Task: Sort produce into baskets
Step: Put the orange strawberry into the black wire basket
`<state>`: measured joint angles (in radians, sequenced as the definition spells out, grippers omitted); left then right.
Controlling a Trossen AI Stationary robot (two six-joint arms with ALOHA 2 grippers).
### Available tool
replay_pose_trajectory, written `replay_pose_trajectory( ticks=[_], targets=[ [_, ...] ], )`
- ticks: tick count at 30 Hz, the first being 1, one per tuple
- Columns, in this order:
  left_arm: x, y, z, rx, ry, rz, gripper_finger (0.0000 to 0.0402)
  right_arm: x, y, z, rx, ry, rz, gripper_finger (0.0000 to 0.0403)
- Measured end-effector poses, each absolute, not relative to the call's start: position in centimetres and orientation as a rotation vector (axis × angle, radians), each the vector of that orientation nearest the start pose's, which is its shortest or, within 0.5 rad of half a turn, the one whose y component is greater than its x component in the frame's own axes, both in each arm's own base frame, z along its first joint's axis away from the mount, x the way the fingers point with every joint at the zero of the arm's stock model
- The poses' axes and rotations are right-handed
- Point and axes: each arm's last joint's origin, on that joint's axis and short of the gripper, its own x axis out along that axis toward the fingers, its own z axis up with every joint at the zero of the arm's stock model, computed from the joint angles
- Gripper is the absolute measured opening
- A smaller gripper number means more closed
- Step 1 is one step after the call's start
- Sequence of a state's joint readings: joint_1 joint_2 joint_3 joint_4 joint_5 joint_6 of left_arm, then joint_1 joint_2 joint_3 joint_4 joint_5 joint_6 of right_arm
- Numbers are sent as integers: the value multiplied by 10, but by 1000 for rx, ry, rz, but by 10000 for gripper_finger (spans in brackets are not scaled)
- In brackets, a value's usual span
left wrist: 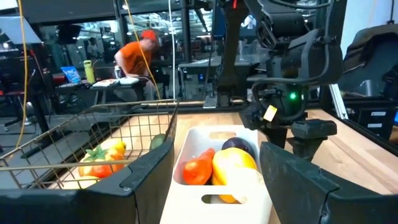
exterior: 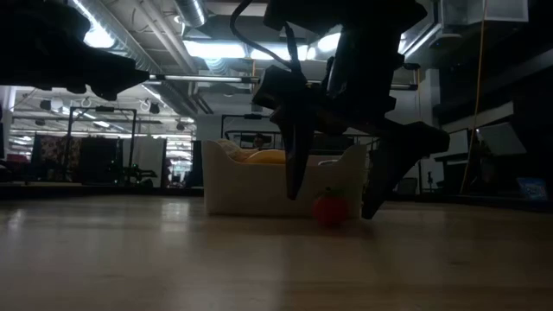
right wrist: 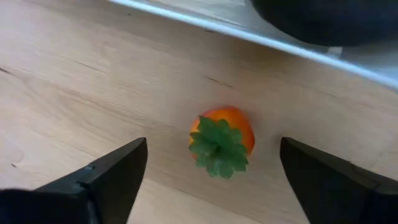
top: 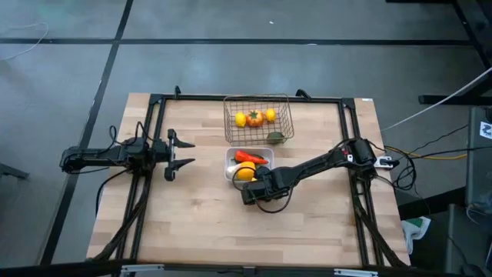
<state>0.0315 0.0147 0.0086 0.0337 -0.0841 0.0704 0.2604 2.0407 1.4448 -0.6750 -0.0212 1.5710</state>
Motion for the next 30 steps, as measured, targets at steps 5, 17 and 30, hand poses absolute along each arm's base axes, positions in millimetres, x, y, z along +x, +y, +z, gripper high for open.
replay_pose_trajectory(
  ticks=[5, 17, 30],
  targets=[
    [98, 6, 169, 70, -23, 116, 235, 391, 105, 159, 1179, 1139, -784, 298],
    [98, 6, 168, 70, -23, 116, 235, 390, 104, 158, 1177, 1138, -790, 168],
    [98, 6, 169, 70, -23, 116, 235, 391, 105, 160, 1146, 1148, -764, 133]
  ],
)
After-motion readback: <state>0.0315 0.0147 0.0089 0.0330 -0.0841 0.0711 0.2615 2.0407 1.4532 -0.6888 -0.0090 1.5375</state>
